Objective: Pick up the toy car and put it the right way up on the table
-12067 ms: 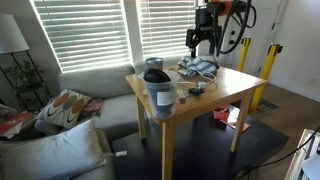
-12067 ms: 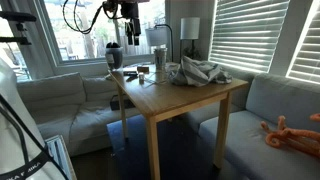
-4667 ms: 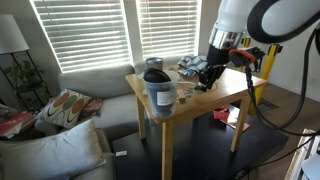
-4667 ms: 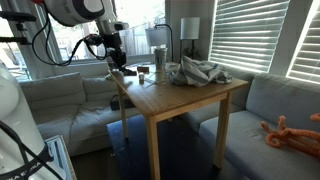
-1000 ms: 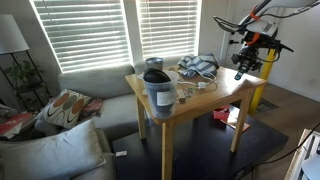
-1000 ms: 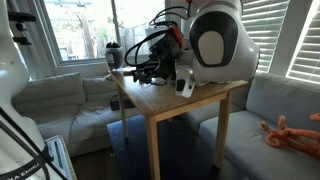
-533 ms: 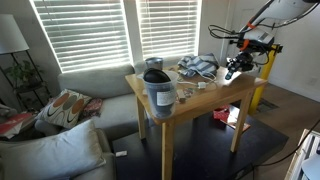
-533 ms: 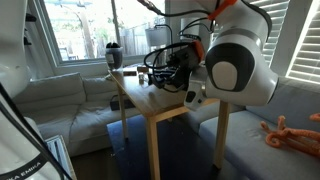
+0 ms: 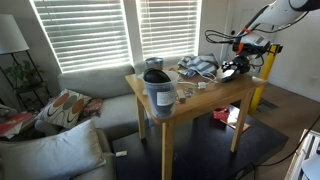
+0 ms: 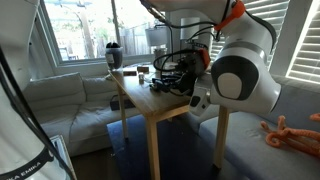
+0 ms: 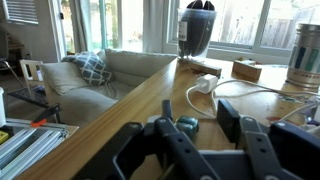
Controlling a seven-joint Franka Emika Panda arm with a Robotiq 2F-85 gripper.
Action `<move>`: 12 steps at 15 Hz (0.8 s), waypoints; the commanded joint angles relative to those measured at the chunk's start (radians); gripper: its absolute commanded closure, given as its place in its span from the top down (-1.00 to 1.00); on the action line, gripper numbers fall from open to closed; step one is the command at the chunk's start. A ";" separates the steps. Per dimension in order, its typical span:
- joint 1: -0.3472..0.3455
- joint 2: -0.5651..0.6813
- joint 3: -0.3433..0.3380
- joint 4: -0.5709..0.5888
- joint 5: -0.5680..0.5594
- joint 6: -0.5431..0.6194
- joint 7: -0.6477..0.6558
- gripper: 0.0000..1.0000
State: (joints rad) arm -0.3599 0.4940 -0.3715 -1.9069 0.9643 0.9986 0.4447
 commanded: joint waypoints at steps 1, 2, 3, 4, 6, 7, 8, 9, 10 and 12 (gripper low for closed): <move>-0.010 0.025 -0.007 0.042 0.018 -0.023 0.031 0.65; -0.009 0.018 -0.011 0.043 0.007 -0.017 0.021 0.81; -0.008 0.009 -0.014 0.045 0.000 -0.013 0.014 0.94; -0.002 -0.011 -0.021 0.041 -0.016 0.001 0.004 1.00; 0.012 -0.058 -0.033 0.039 -0.062 0.023 -0.015 1.00; 0.023 -0.092 -0.039 0.034 -0.097 0.043 -0.033 1.00; 0.032 -0.123 -0.041 0.031 -0.135 0.060 -0.045 1.00; 0.040 -0.159 -0.043 0.023 -0.174 0.071 -0.044 1.00; 0.050 -0.200 -0.041 0.011 -0.215 0.083 -0.044 1.00; 0.066 -0.282 -0.031 0.005 -0.287 0.104 -0.036 1.00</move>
State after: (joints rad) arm -0.3310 0.3517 -0.4024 -1.8591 0.7753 1.0499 0.4097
